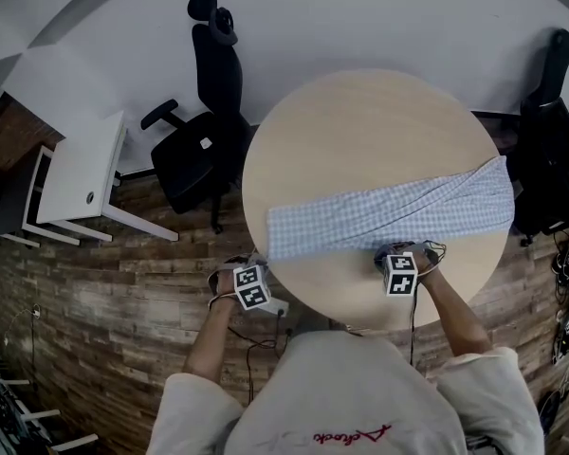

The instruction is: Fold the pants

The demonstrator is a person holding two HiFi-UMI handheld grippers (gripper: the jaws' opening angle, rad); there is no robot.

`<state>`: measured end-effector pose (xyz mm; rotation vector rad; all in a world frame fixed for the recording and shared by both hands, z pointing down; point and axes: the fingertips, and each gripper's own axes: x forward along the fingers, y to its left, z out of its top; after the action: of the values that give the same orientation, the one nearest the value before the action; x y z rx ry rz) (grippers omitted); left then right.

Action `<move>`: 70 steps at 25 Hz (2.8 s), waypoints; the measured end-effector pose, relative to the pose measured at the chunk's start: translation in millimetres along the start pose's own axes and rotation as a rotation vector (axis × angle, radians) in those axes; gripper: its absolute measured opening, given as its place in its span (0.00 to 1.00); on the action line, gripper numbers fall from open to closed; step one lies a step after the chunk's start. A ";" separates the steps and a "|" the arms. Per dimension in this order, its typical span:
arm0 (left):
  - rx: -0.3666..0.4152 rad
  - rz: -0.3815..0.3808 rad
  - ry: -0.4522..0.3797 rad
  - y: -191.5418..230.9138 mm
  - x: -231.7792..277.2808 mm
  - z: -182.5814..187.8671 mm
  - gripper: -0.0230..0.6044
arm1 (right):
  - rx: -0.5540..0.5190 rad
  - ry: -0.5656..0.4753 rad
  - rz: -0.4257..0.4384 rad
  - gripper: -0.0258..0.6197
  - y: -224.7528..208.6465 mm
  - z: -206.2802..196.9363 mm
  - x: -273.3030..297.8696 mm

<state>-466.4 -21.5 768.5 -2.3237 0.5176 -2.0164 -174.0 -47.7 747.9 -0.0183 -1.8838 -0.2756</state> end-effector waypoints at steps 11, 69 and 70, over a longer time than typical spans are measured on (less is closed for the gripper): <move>-0.266 0.139 -0.341 30.8 -62.3 71.8 0.10 | 0.394 -0.321 -0.227 0.09 -25.3 48.3 -42.1; -0.706 0.045 -0.565 60.4 6.8 418.4 0.09 | 1.134 -0.561 -0.566 0.09 -105.2 -409.1 -228.4; -0.708 0.054 -0.550 61.0 8.8 419.0 0.09 | 1.121 -0.558 -0.557 0.09 -112.2 -414.2 -228.2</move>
<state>-74.8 -164.4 693.9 -3.0097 1.3832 -1.1684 270.4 -211.0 637.7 1.3064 -2.3193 0.4960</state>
